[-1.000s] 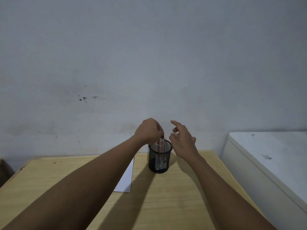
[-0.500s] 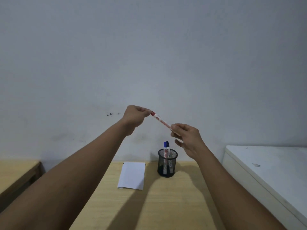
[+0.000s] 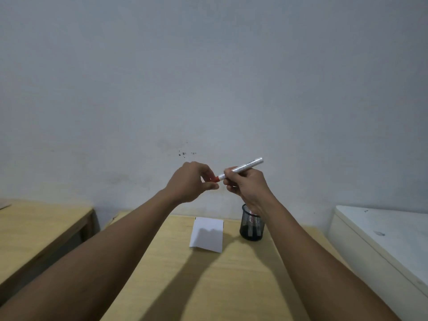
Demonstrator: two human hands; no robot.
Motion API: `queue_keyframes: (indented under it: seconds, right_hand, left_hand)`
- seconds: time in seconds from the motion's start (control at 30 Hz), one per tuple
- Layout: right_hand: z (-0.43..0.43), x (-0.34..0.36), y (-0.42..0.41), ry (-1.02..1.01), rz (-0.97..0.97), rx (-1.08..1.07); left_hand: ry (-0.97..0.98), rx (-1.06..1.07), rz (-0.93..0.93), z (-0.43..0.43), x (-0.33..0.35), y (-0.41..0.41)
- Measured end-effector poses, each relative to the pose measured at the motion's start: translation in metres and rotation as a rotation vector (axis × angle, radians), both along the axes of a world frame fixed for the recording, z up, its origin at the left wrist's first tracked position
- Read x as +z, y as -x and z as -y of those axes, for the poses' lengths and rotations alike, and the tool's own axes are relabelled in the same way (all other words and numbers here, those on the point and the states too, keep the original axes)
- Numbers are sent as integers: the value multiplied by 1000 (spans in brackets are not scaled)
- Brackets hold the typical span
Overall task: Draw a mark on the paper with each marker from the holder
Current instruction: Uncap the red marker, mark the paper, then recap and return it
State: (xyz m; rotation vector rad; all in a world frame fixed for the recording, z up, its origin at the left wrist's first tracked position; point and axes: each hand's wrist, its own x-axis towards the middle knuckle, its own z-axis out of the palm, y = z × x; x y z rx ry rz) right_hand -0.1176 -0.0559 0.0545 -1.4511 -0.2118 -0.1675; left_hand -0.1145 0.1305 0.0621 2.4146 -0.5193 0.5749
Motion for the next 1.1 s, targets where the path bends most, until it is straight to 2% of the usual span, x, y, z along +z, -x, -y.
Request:
queue_keyframes:
  seconds: [0.07,0.17,0.43,0.57,0.63,0.7,0.77,0.9,1.0,1.1]
  right_hand:
    - [-8,-8,-4,25,-19,24]
    - [-14,-18,-15,55,-42,85]
    - [-27,-60,-51,176,-88,178]
    - [-32,-85,-73,82,-126,57]
    - [-34,-99,-85,153,-119,3]
    - [-38,-115,-97,277,-93,-49]
    - [-44,-131,-108,328,-82,-101]
    - [-55,-158,-130,277,-145,-88]
    - [-56,-173,-146,203,-208,-9]
    - [-52,-187,-159,206,-215,35]
  left_hand:
    - [-91,2,25,-10,-7,-3]
    - [-120,-53,-28,-22,-20,-12]
    - [-19,-143,-414,-48,-63,-46]
    - [-76,-144,-518,-61,-96,-65]
    - [-141,-85,-466,-65,-119,-74]
    - [-235,-30,-339,-64,-139,-80]
    - [-312,-61,-221,-58,-157,-83]
    - [-381,-63,-90,-48,-186,-87]
    - [-413,-93,-85,-47,-203,-93]
    - [-354,-114,-112,-50,-214,-97]
